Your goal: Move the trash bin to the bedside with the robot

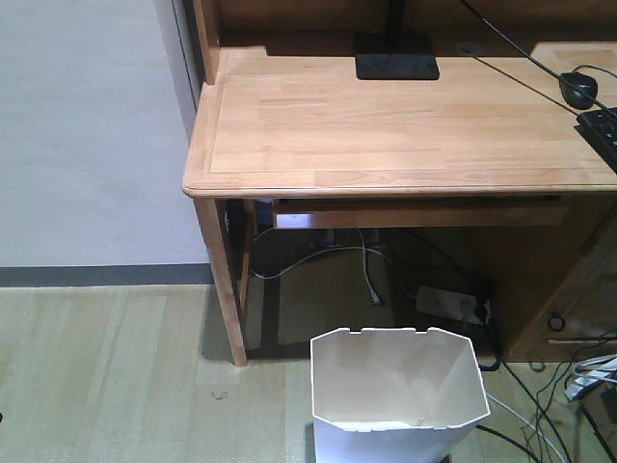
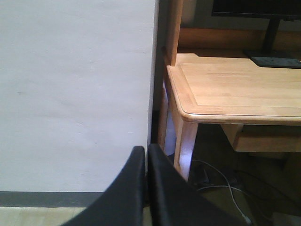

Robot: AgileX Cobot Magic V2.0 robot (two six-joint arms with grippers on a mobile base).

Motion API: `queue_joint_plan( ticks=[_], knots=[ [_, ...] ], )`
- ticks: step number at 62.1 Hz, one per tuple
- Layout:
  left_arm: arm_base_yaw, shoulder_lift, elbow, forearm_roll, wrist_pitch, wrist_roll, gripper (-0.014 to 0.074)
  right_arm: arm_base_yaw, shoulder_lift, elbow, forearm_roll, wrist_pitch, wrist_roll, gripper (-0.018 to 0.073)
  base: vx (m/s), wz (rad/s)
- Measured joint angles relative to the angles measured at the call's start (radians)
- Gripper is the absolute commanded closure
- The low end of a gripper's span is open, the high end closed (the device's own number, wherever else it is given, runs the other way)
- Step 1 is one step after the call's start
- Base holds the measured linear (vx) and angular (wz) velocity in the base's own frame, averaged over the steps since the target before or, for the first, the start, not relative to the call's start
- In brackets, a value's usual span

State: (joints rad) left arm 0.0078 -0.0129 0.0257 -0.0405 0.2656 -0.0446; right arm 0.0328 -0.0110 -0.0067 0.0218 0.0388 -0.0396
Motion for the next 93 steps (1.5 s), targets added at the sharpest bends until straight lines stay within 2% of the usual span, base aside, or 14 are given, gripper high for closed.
queue_joint_plan(
  ticks=[36, 49, 63, 76, 85, 93],
  knots=[
    [0.000, 0.000, 0.000, 0.000, 0.000, 0.000, 0.0602, 0.000, 0.418, -0.339, 0.028, 0.158, 0.000, 0.0568, 0.00, 0.00],
    [0.000, 0.000, 0.000, 0.000, 0.000, 0.000, 0.0602, 0.000, 0.491, -0.359, 0.049, 0.220, 0.000, 0.0568, 0.00, 0.00],
    [0.000, 0.000, 0.000, 0.000, 0.000, 0.000, 0.0602, 0.000, 0.500, -0.359, 0.054, 0.223, 0.000, 0.0557, 0.00, 0.00],
    [0.000, 0.000, 0.000, 0.000, 0.000, 0.000, 0.0602, 0.000, 0.500, -0.359, 0.054, 0.201, -0.004, 0.0479, 0.00, 0.00],
    [0.000, 0.000, 0.000, 0.000, 0.000, 0.000, 0.0602, 0.000, 0.500, -0.359, 0.054, 0.199, -0.007, 0.0377, 0.00, 0.00],
    [0.000, 0.000, 0.000, 0.000, 0.000, 0.000, 0.0602, 0.000, 0.500, -0.359, 0.054, 0.199, -0.018, 0.0253, 0.00, 0.00]
  ],
)
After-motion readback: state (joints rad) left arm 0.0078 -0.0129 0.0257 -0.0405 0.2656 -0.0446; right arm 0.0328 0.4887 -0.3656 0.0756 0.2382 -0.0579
